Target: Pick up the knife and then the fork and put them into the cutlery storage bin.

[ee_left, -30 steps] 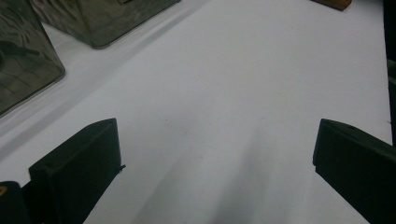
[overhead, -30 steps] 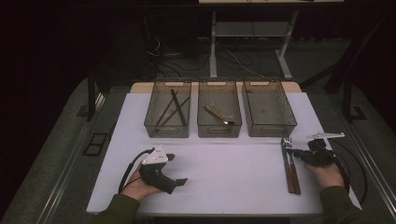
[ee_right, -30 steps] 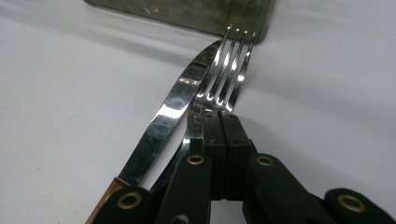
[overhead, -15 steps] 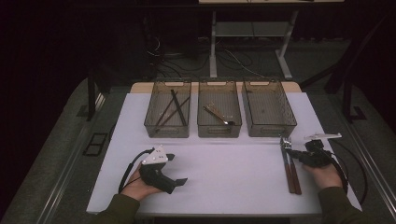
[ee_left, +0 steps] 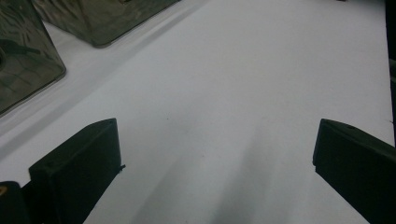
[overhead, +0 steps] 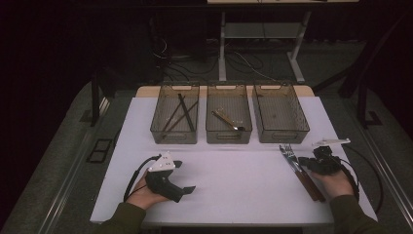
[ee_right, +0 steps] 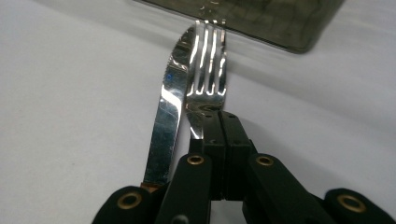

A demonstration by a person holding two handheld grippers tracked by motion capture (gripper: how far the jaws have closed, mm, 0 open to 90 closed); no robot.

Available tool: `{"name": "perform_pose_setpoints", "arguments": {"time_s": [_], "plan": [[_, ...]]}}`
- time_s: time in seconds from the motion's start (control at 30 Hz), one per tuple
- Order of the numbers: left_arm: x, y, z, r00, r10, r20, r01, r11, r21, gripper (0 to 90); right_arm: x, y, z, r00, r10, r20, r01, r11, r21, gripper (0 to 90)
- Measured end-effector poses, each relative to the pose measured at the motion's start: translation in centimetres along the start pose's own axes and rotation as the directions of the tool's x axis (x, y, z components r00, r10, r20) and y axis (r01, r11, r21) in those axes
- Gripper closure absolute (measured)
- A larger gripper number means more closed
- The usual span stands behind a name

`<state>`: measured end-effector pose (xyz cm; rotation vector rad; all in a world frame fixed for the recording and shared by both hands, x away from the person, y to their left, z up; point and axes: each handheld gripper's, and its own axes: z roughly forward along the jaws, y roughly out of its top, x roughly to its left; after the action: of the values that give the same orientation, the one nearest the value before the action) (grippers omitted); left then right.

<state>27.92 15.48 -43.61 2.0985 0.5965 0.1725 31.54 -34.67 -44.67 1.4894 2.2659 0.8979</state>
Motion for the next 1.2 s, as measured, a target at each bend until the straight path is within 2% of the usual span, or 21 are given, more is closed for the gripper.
{"name": "perform_pose_setpoints", "arguments": {"time_s": [0.27,0.43,0.53,0.67,0.87,1.0,1.2], "plan": [[0.0,0.0,0.0,1.0,0.0,0.002,0.0,1.0,-0.001,0.1,0.8,0.3,0.1,0.9987,-0.043,-0.028,0.043,0.999,-0.008,89.6],[-0.1,0.0,0.0,1.0,0.001,0.001,-0.001,1.0,-0.001,0.1,1.0,0.4,0.0,0.9954,-0.066,-0.069,0.065,0.998,-0.025,89.5],[-0.1,0.0,0.0,1.0,0.003,0.001,-0.003,1.0,0.001,0.1,1.2,0.5,0.0,0.9946,-0.08,-0.066,0.079,0.997,-0.023,89.5],[0.0,0.0,0.0,1.0,0.001,0.001,-0.001,1.0,-0.001,0.1,1.1,0.6,-0.6,0.9949,-0.065,-0.077,0.062,0.997,-0.05,89.0],[-0.1,0.0,-0.1,1.0,0.001,0.0,-0.001,1.0,-0.004,0.1,0.9,0.8,-2.6,0.9868,-0.047,-0.155,0.035,0.996,-0.079,70.9],[-0.1,0.0,-0.1,1.0,0.002,0.001,-0.002,1.0,-0.003,0.1,1.0,0.3,-3.9,0.9818,-0.066,-0.178,0.059,0.997,-0.044,59.8],[-0.1,0.0,-0.1,1.0,0.0,0.001,0.0,1.0,-0.006,0.1,0.9,-0.9,-4.9,0.9822,-0.092,-0.164,0.092,0.996,-0.007,58.9]]}}
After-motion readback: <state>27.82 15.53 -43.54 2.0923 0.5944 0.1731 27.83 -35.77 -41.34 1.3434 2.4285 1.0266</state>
